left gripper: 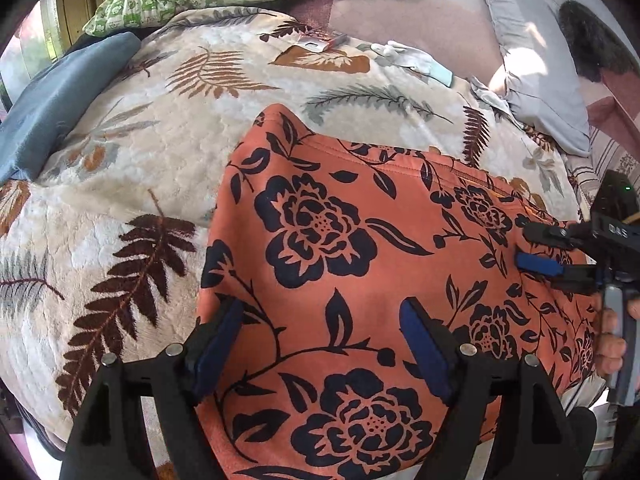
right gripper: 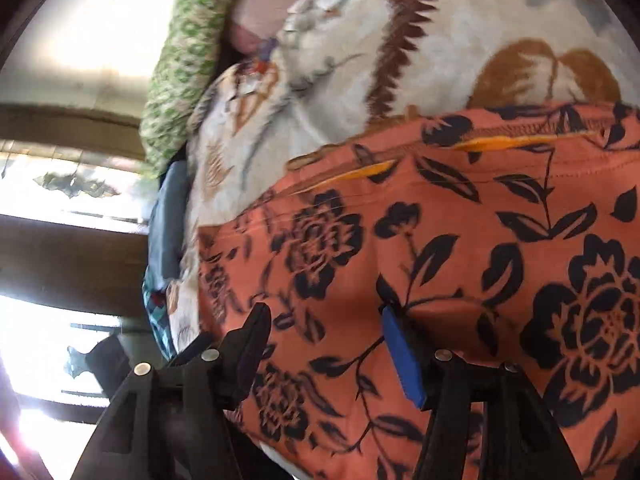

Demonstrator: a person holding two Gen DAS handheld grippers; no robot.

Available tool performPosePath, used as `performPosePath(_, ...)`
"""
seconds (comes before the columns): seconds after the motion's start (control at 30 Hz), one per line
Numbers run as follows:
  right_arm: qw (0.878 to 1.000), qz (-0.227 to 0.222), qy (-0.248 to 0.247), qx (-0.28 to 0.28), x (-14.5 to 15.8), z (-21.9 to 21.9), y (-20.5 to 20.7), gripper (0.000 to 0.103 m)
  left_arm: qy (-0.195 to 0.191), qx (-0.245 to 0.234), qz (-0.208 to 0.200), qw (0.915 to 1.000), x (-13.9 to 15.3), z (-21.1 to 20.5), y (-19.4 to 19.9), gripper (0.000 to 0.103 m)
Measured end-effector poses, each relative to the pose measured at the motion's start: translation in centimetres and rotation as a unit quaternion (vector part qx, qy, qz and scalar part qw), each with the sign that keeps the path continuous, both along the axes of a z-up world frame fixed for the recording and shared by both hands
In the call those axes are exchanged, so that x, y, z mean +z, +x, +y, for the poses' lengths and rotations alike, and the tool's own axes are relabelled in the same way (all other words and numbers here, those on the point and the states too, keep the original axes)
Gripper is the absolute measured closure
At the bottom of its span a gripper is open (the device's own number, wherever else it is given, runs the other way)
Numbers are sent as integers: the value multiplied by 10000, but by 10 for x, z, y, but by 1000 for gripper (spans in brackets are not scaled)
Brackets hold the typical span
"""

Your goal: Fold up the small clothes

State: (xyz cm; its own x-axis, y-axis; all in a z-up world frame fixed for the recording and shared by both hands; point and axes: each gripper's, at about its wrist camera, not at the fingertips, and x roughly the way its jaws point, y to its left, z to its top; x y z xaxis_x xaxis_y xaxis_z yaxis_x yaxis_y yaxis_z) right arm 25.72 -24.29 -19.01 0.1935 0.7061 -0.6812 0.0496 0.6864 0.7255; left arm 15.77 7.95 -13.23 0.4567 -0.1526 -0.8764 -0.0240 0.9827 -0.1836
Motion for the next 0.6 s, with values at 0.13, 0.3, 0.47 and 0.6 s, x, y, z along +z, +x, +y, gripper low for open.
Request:
performPosePath(0.13, 9929, -143, 250, -1159, 6, -22, 12, 42, -31, 18, -66, 10000, 4, 5, -8, 22)
performPosePath(0.3, 9953, -273, -599, -709, 1, -18, 10, 43, 134, -115, 65, 9998, -13, -6, -8, 20)
performPosePath(0.47, 9912, -802, -195, -1032, 39, -33, -14, 36, 286, -266, -101, 9992, -3, -13, -19, 20)
performPosePath(0.6, 9909, -307, -654, -1137, 5, -61, -20, 33, 148, -237, 119, 9995, -10, -18, -22, 20)
